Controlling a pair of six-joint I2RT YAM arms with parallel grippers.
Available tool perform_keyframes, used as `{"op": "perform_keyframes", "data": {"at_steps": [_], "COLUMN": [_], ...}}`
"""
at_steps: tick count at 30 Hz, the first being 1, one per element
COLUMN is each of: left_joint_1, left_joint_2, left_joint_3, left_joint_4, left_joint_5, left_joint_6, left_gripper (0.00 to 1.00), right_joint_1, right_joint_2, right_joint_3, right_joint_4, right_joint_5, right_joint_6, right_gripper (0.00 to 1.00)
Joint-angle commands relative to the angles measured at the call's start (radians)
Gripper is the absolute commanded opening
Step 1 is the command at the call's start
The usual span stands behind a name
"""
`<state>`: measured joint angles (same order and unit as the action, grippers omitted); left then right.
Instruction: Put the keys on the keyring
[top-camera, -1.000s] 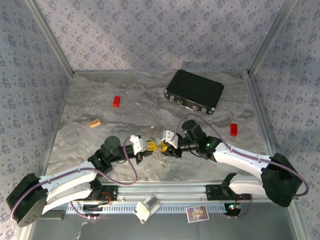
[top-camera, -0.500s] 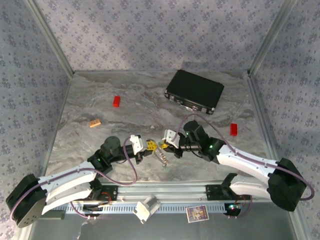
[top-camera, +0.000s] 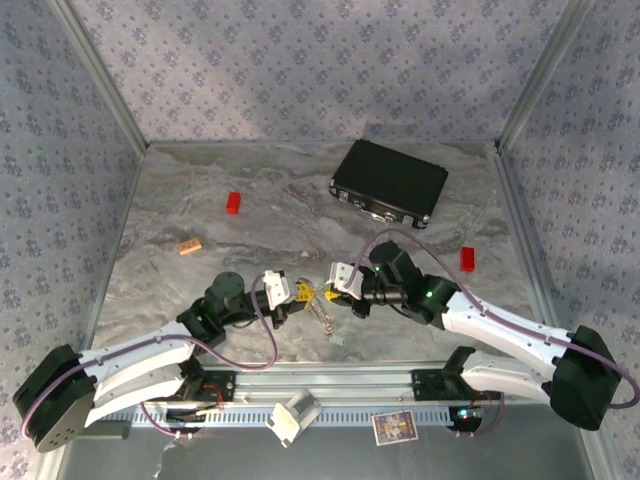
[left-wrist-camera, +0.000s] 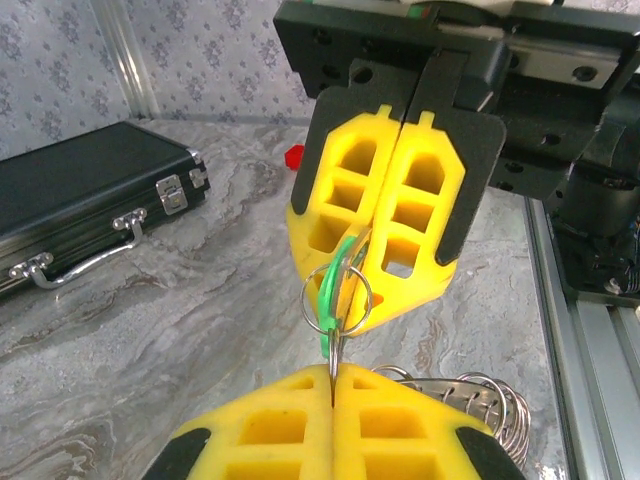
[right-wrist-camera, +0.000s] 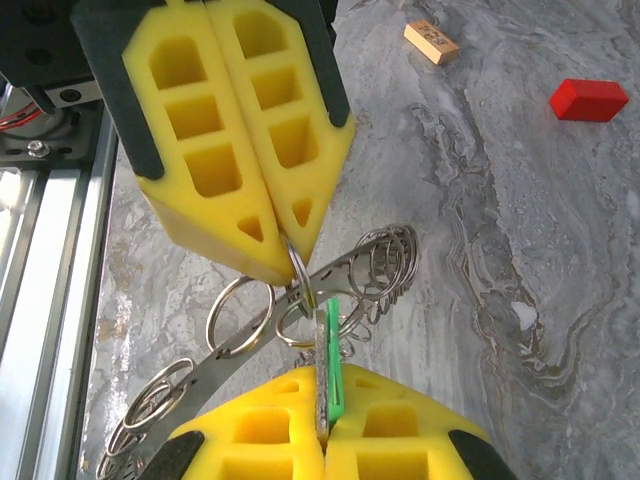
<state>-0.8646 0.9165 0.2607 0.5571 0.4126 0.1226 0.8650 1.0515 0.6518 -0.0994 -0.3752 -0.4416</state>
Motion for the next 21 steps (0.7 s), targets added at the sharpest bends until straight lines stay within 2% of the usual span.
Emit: {"op": "perform_keyframes", "data": {"at_steps": [1,5,6,9,14,16,18,21], "left_joint_1": [-0.005,-0.004,-0.005,-0.005,-0.004,-0.005,-0.005,-0.005], "left_joint_2": [0.024,0.053,0.061,0.076,0.047,0.011,-0.047,-0.153], "left_joint_3": [0.037,0.055,0.059,0.062,0.06,0.056,0.06,0.108], "left_joint_4": [0.012,-0.012,-0.012,0.003,0.014,0.018,0.032,-0.041], "left_joint_5": [0.016,-0.003,-0.005,-0.015,-0.05,-0.094,-0.181,-0.327], "left_joint_6": [0.022,0.028,0.027,0.018,0.021,0.011,-0.028,-0.042], "left_gripper": [0.0,0.04,0.08,0.31,0.49,0.51,0.55,0.57], "right_joint_1": [0.018,0.038,0.041,0.046,0.045,0.043,0.041,0.042], "right_joint_2": [-0.01,0.002,0.004,0.008,0.025,0.036,0.054,0.092], "right_joint_3": [0.058,0.095,0.101,0.126,0.181,0.193,0.205,0.244], "right_joint_4": [-0.058,-0.115,-0.121,-0.146,-0.218,-0.237,-0.242,-0.239], "right_joint_5": [0.063,0.114,0.13,0.171,0.249,0.284,0.312,0.305], "right_joint_6": [-0.04,-0.074,-0.076,-0.092,-0.127,-0.148,-0.168,-0.175], "right_gripper": [0.0,0.0,0.0,0.0,0.0,0.0,0.0,0.0]}}
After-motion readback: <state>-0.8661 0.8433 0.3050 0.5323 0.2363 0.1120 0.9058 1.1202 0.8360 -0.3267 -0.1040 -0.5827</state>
